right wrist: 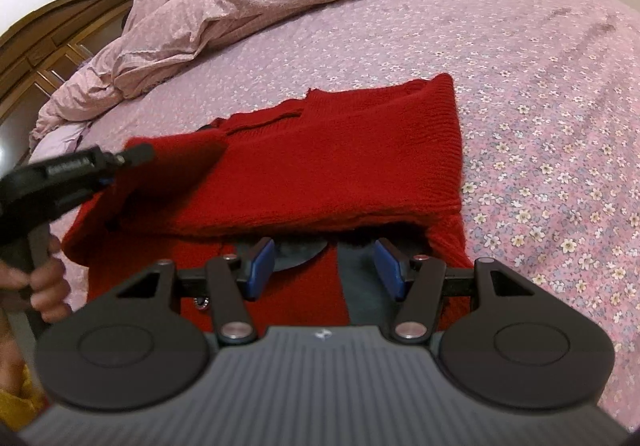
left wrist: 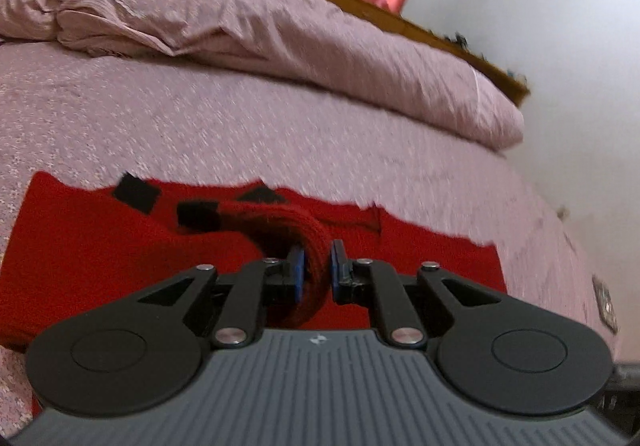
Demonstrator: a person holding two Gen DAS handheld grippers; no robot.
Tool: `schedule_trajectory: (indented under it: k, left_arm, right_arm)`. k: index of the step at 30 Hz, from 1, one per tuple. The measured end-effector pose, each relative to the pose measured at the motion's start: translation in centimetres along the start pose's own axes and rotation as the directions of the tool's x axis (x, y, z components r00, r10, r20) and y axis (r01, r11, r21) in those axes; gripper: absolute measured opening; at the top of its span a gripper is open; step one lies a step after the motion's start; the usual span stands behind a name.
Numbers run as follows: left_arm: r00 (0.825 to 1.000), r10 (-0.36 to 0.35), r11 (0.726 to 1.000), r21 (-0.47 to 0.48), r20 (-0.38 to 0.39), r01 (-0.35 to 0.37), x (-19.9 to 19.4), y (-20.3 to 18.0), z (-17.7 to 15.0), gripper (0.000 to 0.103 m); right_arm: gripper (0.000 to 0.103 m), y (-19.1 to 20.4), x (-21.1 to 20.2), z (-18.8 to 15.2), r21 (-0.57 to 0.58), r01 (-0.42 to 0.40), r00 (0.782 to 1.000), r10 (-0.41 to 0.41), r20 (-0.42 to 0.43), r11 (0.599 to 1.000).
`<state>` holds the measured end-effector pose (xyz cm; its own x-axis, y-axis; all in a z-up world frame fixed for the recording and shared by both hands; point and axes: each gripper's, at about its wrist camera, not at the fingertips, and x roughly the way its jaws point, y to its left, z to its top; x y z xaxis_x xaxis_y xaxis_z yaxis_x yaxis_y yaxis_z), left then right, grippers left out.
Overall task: Fold small clothes
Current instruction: 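Fold the held sleeve across the cardigan body and open the left gripper, then move the right gripper to the black cuff of the folded sleeve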
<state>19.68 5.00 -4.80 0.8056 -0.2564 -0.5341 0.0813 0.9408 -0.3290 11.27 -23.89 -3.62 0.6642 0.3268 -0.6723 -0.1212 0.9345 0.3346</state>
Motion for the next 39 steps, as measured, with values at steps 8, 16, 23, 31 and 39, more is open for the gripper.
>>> schedule_trajectory:
  k: [8, 16, 23, 31, 39]
  left_arm:
    - [0.994, 0.024, 0.999, 0.05, -0.104, -0.019, -0.7, 0.0, -0.9, 0.018]
    - [0.982, 0.088, 0.989, 0.128, -0.167, -0.067, -2.5, 0.2, -1.8, 0.04]
    - [0.978, 0.153, 0.981, 0.138, -0.139, -0.134, -5.3, 1.7, -2.0, 0.05]
    - [0.959, 0.243, 0.969, 0.081, -0.143, -0.234, -7.6, 5.5, -3.0, 0.051]
    - [0.954, 0.252, 0.968, 0.056, -0.162, -0.246, -8.3, 7.0, -4.0, 0.051]
  right_arm:
    - [0.058, 1.0, 0.6, 0.5, -0.017, -0.017, 1.0, 0.017, -0.016, 1.0]
    - [0.058, 3.4, 1.1, 1.2, -0.07, -0.054, 0.998, 0.052, -0.021, 0.996]
    - [0.058, 5.8, 1.8, 1.3, -0.123, -0.087, 0.996, 0.082, -0.041, 0.989]
    - [0.058, 10.0, 3.8, 2.3, -0.201, -0.12, 0.992, 0.108, -0.069, 0.972]
    - [0.058, 14.7, 7.1, 2.9, -0.297, -0.121, 0.991, 0.097, -0.097, 0.947]
